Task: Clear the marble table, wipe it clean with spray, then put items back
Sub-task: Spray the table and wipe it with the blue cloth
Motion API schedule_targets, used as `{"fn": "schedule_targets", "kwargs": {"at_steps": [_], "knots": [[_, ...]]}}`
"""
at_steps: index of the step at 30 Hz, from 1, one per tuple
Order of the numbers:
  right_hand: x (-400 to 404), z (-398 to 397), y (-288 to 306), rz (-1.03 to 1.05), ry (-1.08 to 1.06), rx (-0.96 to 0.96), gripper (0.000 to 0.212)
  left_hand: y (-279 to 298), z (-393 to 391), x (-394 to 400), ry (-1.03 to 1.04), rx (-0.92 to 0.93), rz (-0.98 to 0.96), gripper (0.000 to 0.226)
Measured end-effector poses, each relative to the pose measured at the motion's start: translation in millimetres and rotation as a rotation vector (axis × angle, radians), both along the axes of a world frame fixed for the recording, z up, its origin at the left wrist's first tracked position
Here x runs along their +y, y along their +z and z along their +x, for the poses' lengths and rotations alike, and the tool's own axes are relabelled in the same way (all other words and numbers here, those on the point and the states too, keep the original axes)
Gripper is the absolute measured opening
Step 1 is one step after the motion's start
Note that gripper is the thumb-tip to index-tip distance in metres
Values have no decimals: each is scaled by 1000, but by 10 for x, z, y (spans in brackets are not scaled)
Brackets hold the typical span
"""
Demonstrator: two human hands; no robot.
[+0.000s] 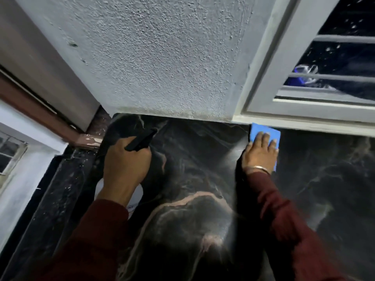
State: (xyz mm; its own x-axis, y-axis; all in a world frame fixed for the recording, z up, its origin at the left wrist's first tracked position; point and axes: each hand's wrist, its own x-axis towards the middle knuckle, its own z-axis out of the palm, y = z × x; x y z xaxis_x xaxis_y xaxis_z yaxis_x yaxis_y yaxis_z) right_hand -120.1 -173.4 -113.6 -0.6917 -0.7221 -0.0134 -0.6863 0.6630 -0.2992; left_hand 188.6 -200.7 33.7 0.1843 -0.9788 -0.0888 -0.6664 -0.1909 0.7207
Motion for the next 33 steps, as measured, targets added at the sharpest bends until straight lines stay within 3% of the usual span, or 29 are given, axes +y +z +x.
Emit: {"fn": "schedule_targets", "kwargs": {"at_steps": [2, 12, 17, 19, 21, 23, 24, 26, 30, 32, 33], "knots": [[-126, 406, -59, 1, 16, -14, 56, -37, 68, -39, 18, 22, 16, 24], [-1405, 2798, -26, -31, 630, -124, 57, 56, 704, -155, 203, 22, 72, 18], [-1509, 3088, -194, 104, 1382, 72, 60, 129, 942, -162, 250, -61, 28, 14], [-1577, 2788, -115, 3, 1341, 71, 57, 174, 1038, -127, 269, -60, 23, 18], [-1705, 2515, -29, -41, 1091, 79, 62, 201, 1139, -64, 279, -40, 23, 21], [-1707, 2583, 6, -48, 887, 88, 63, 225, 1237, 6, 289, -32, 21, 24], [-1650, 2781, 13, -49, 887, 102, 63, 231, 1281, 34, 297, -28, 30, 24], [-1331, 3273, -40, -56, 1060, 118, 61, 221, 1356, 97, 312, -23, 39, 20], [-203, 3716, -123, -93, 1632, 33, 47, 221, 1415, 238, 322, -63, 60, 10], [29, 3436, -84, -96, 1669, 37, 48, 212, 1422, 287, 323, -65, 73, 11], [40, 3228, -61, -107, 1590, 52, 50, 220, 1419, 337, 314, -52, 78, 12]]}}
